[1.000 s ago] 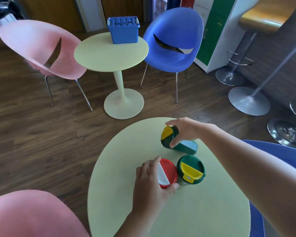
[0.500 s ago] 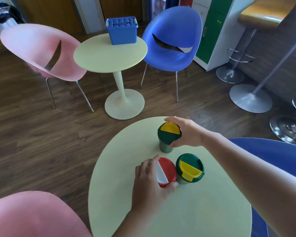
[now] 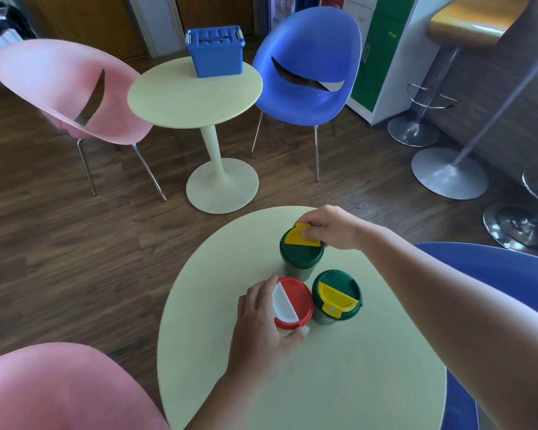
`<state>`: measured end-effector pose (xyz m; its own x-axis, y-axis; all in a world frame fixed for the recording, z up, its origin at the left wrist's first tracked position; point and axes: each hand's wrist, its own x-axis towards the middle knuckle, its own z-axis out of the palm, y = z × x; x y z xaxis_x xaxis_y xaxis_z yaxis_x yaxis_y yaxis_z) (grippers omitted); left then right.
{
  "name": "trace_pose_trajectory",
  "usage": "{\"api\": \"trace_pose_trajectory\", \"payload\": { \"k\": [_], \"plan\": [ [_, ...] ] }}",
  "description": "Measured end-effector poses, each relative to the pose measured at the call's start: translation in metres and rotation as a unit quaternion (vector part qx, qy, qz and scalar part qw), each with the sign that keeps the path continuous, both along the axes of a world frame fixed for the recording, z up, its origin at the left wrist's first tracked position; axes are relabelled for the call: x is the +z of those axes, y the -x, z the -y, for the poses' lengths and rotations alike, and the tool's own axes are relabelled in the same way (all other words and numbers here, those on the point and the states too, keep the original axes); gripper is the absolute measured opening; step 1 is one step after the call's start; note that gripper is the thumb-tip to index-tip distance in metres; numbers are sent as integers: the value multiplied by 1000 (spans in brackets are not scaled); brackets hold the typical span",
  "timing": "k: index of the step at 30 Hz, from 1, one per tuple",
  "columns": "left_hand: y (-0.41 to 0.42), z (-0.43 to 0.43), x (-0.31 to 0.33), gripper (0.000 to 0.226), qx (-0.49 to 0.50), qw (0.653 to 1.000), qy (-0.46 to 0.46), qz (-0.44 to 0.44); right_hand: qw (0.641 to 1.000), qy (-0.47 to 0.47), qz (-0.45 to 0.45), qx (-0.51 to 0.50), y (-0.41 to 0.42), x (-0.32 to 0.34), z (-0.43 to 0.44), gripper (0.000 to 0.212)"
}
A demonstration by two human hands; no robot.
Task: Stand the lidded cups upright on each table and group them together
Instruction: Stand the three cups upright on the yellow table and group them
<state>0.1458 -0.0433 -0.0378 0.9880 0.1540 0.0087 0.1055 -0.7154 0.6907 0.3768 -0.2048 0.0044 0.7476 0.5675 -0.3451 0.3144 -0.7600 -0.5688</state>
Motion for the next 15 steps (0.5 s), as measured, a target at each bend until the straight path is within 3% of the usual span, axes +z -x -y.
{"api": "trace_pose_trajectory", "payload": {
  "k": [11, 15],
  "plan": [
    [-1, 1, -3, 97, -1, 1000, -1, 4, 998, 52, -1, 26, 20, 6, 0, 34],
    [-1, 0, -3, 98, 1, 1000, -2, -2, 996, 6, -39, -80, 35, 21, 12, 56]
  ]
}}
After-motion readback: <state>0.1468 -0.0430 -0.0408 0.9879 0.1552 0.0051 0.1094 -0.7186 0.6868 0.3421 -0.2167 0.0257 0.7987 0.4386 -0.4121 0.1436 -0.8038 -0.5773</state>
